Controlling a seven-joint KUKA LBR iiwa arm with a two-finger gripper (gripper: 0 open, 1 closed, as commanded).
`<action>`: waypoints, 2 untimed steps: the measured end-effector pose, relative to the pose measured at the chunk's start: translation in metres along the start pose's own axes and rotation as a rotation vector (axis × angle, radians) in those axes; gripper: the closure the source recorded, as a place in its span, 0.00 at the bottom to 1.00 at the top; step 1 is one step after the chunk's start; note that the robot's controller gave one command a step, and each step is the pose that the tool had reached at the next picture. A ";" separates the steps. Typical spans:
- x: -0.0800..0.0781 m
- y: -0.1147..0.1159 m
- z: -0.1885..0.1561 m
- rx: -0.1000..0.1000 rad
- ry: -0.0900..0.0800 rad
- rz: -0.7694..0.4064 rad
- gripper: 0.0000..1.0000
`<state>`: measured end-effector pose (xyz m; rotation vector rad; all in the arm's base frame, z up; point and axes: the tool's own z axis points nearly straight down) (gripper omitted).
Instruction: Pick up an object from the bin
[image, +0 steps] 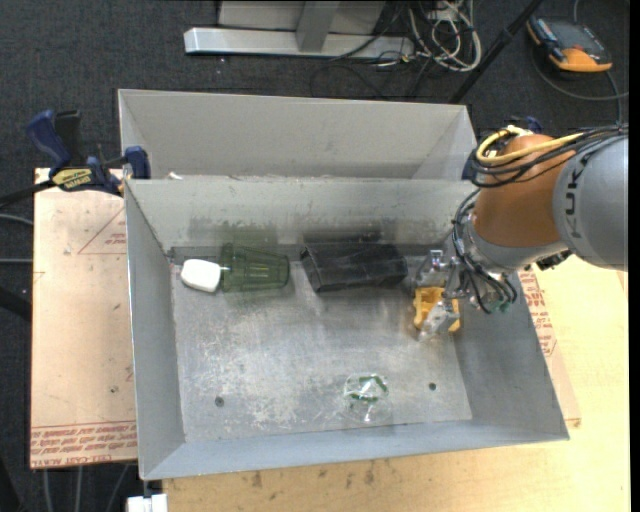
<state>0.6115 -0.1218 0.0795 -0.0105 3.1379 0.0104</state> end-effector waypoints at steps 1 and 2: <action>0.000 0.000 0.000 0.000 0.000 0.000 1.00; -0.013 0.006 -0.126 0.006 0.000 -0.020 1.00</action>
Offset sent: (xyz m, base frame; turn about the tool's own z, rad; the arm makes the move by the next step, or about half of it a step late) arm 0.0113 0.0049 0.1257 -0.0218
